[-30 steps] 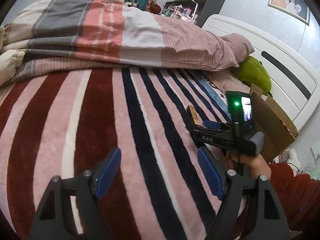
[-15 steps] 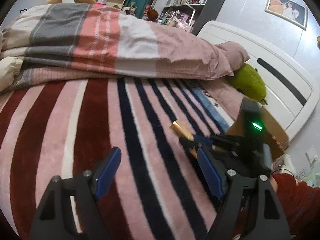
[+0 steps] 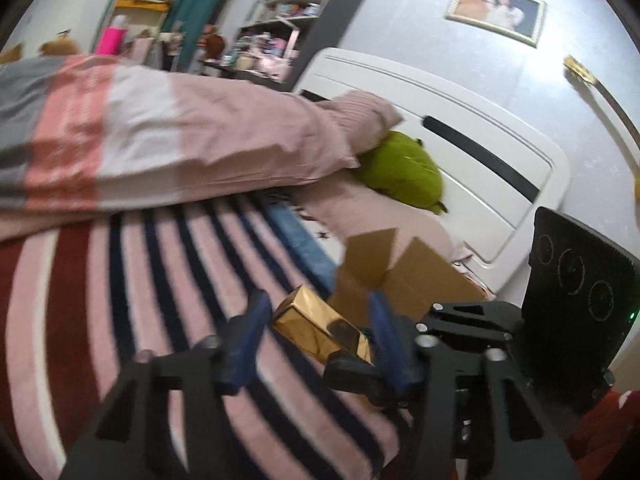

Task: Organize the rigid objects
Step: 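Lower the gold tube into the cardboard box and open the right gripper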

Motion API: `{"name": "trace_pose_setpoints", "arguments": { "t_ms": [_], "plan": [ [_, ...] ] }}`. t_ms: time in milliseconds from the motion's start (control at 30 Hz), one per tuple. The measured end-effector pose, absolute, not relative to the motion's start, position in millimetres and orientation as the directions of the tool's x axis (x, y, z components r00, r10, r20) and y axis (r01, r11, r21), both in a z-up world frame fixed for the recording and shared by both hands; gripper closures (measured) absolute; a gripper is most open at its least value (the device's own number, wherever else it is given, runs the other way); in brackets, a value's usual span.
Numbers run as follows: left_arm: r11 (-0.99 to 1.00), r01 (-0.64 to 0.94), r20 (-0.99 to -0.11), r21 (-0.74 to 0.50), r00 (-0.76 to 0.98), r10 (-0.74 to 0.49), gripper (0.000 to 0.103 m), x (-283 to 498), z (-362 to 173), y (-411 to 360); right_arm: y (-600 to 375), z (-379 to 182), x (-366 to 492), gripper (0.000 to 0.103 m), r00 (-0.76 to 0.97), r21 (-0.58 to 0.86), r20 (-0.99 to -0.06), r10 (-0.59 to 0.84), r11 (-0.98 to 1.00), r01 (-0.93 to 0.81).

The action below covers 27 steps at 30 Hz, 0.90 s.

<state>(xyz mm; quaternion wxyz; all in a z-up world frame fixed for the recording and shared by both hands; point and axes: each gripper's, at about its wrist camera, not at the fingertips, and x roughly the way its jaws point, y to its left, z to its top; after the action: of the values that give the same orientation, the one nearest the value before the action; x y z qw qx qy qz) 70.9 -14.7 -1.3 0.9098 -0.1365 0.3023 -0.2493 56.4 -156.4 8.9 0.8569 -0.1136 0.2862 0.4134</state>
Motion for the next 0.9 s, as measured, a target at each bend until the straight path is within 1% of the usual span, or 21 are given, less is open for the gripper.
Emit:
{"name": "trace_pose_setpoints", "arguments": {
  "t_ms": [133, 267, 467, 700, 733, 767, 800, 833, 867, 900],
  "plan": [
    [0.825, 0.424, -0.493, -0.374, 0.662, -0.564, 0.066, 93, 11, -57, -202, 21, 70, 0.089, 0.542, 0.055, -0.561, 0.625, 0.682, -0.729],
    [0.806, 0.47, -0.519, -0.358, 0.618, -0.591, 0.066, 117, 16, -103, -244, 25, 85, 0.089, 0.577, 0.07, -0.559, 0.595, 0.727, -0.683],
    [0.795, 0.504, -0.585, -0.337, 0.549, -0.596, 0.066, 149, 8, -160, -283, 21, 105, 0.09, 0.585, 0.082, -0.606, 0.54, 0.773, -0.629],
    [0.806, 0.501, -0.645, -0.314, 0.511, -0.569, 0.066, 162, -5, -182, -301, 7, 123, 0.089, 0.556, 0.102, -0.659, 0.506, 0.792, -0.601],
    [0.812, 0.496, -0.648, -0.307, 0.515, -0.56, 0.064, 161, -5, -181, -302, 6, 125, 0.088, 0.554, 0.099, -0.666, 0.499, 0.796, -0.598],
    [0.817, 0.491, -0.65, -0.304, 0.519, -0.554, 0.054, 160, -4, -181, -303, 4, 126, 0.082, 0.55, 0.099, -0.672, 0.497, 0.795, -0.598],
    [0.82, 0.486, -0.651, -0.301, 0.524, -0.549, 0.037, 159, -4, -180, -302, 2, 127, 0.072, 0.545, 0.1, -0.676, 0.497, 0.794, -0.6],
    [0.827, 0.478, -0.65, -0.294, 0.535, -0.54, 0.031, 157, -3, -179, -302, 2, 126, 0.066, 0.546, 0.097, -0.675, 0.496, 0.793, -0.601],
    [0.84, 0.467, -0.644, -0.277, 0.558, -0.523, 0.025, 153, 0, -177, -301, 1, 125, 0.059, 0.551, 0.089, -0.672, 0.494, 0.793, -0.603],
    [0.846, 0.462, -0.642, -0.266, 0.569, -0.513, 0.024, 151, 2, -176, -301, 2, 123, 0.056, 0.559, 0.075, -0.668, 0.49, 0.793, -0.605]
  ]
}}
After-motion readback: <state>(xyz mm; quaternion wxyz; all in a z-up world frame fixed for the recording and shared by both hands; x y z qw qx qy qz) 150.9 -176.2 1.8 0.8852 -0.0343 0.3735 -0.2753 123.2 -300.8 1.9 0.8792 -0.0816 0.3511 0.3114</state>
